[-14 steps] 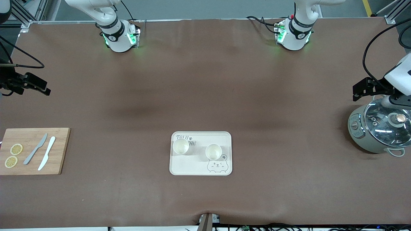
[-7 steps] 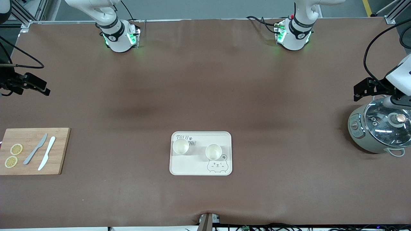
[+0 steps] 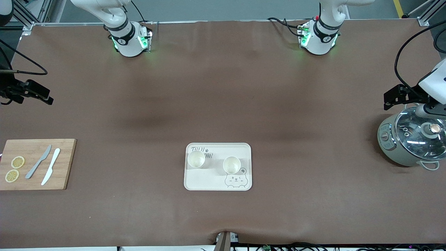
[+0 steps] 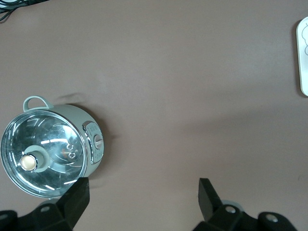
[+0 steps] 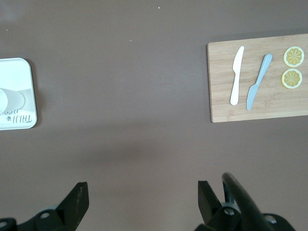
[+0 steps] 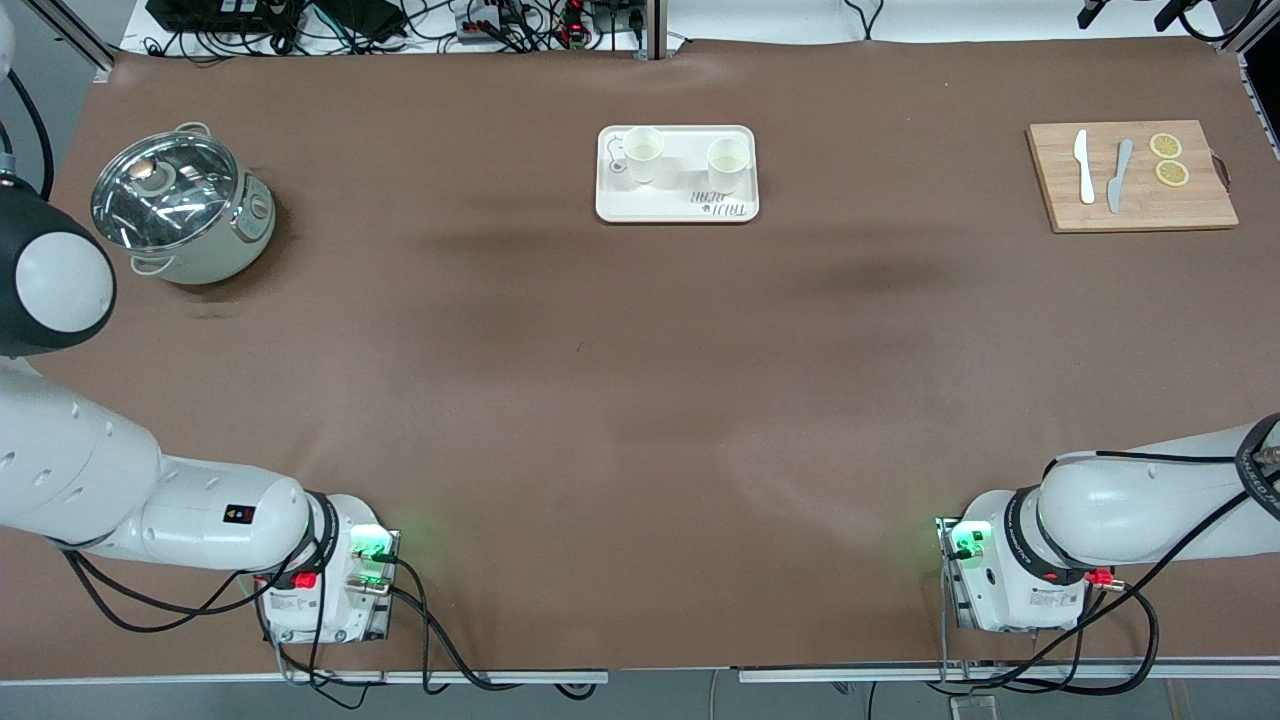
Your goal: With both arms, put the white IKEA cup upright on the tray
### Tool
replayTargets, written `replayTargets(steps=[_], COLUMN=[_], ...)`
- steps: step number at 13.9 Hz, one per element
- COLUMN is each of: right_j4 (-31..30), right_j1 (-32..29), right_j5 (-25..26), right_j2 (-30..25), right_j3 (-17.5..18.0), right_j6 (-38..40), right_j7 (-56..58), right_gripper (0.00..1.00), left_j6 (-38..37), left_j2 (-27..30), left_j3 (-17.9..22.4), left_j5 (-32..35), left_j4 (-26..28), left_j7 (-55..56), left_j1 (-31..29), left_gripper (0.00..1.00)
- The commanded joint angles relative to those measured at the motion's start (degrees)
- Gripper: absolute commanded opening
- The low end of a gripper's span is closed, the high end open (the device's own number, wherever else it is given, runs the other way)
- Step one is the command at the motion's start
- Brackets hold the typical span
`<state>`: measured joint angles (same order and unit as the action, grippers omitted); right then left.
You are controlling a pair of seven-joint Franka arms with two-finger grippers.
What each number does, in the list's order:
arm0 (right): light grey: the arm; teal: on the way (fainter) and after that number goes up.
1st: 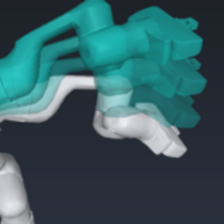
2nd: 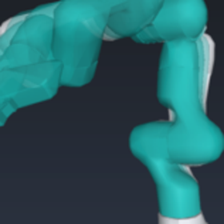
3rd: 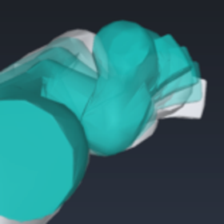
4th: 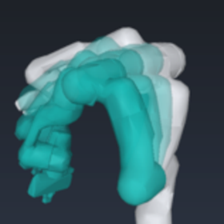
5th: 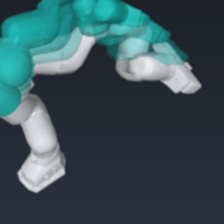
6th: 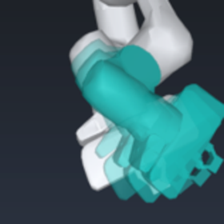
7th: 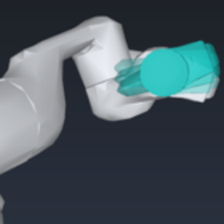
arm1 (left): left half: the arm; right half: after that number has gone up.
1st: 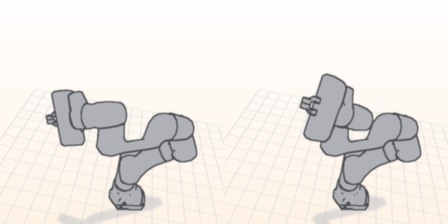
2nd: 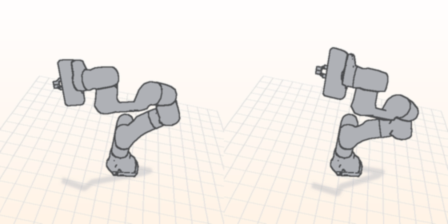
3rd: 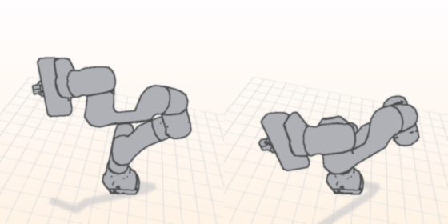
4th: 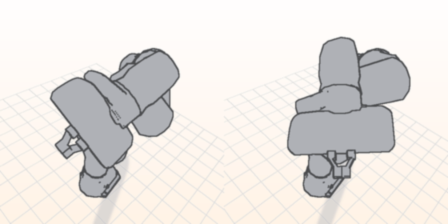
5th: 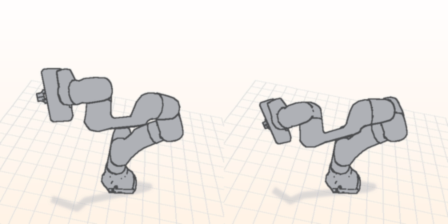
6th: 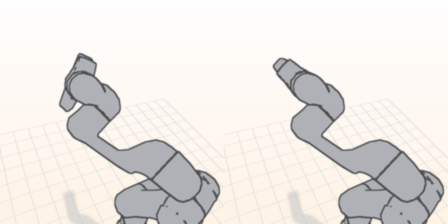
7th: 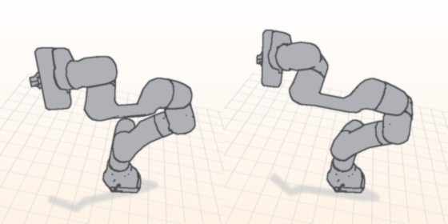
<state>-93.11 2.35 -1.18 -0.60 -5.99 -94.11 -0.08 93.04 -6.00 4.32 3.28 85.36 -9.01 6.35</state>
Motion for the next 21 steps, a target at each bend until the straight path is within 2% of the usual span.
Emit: replayTargets(steps=[1,3,7,11,21], right_j4=[-1.3,-1.3,-1.0,3.6,3.4], right_j1=[-0.4,0.4,0.6,0.2,-1.7], right_j5=[0.8,0.9,2.0,1.3,1.7], right_j2=[-1.5,-1.4,-1.4,0.5,-0.1], right_j3=[0.7,0.4,-0.6,-0.4,0.7], right_j6=[-0.4,-0.6,-0.4,0.6,3.0], right_j7=[-0.8,-0.8,-0.5,-0.6,-0.5], right_gripper=[1.0,1.0,1.0,1.0,1.0], left_j6=[0.5,1.2,1.2,1.2,1.2], left_j2=[-0.1,-0.1,-0.1,0.0,0.0], left_j3=[-0.4,-0.3,-0.2,-0.2,-0.2], left_j5=[0.0,-2.7,-2.5,-2.3,-2.2], left_j4=[-0.1,-0.1,0.0,0.0,0.1], left_j7=[0.4,0.3,0.2,0.2,0.2], left_j1=[-0.4,-0.4,-0.4,-0.4,-0.4], left_gripper=[1.0,1.0,1.0,1.0,1.0])
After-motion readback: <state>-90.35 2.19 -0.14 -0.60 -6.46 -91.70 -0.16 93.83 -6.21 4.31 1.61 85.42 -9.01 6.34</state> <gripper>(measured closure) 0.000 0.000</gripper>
